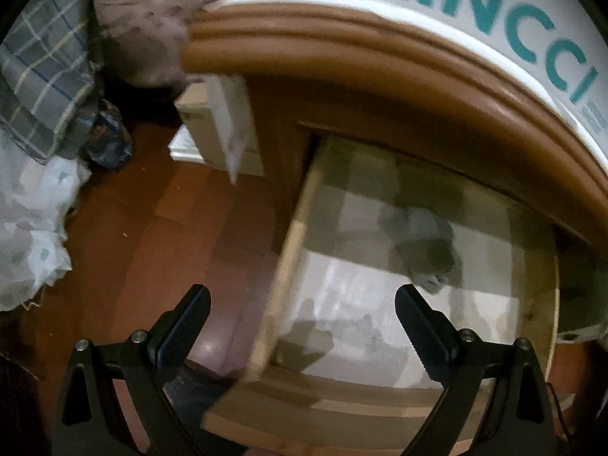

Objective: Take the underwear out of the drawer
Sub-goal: 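Grasp the grey ribbed sock in the drawer with the left tool while the right tool holds the bundle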

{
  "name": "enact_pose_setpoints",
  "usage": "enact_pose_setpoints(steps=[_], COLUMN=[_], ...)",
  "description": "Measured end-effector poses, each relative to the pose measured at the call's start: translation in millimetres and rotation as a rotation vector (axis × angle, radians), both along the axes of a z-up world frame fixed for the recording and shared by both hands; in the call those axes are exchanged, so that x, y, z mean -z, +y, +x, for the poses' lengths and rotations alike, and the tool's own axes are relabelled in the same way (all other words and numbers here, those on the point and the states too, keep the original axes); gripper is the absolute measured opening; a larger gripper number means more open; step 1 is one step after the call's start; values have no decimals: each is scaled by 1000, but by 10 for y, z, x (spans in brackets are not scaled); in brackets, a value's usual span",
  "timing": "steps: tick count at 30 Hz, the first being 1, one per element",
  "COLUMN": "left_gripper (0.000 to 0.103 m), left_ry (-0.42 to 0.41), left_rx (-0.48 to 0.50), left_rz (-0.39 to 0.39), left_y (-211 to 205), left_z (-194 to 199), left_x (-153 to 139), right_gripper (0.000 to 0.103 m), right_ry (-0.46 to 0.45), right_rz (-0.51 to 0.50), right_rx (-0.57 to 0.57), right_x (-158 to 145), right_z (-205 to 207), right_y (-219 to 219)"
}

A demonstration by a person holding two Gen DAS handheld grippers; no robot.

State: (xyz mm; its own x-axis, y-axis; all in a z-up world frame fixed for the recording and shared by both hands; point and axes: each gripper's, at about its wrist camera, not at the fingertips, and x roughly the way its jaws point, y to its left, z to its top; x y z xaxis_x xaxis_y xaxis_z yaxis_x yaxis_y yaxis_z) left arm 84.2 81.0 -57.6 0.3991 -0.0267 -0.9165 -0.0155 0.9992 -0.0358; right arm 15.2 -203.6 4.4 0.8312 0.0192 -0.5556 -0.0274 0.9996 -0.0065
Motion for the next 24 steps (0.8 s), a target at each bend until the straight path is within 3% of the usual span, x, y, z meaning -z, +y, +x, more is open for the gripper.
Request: enact_pose_setpoints(steps=[4,7,11,16,24], left_gripper=[97,97,94,82,73], left_ry=[30,71,142,166,255], left_rx=[2,-20,-138,-262,-532], left_rz=[-3,-46,-207,-257,-440], left_y=[-164,-313,-445,-601,-547], left_z=[-3,14,83,177,226], left_x=[77,153,293,416,787], right_gripper=[20,20,21,21,21], right_ry=[-114,-145,-168,-179,-178], right_rz=[-15,5,79,133,226], right_rx=[113,161,209,247,269], right_x=[-198,-250,-307,-304,-318], right_z=[-189,-214,-237,-265,-271], right_y=[-212,-347,-561,-782,-1041])
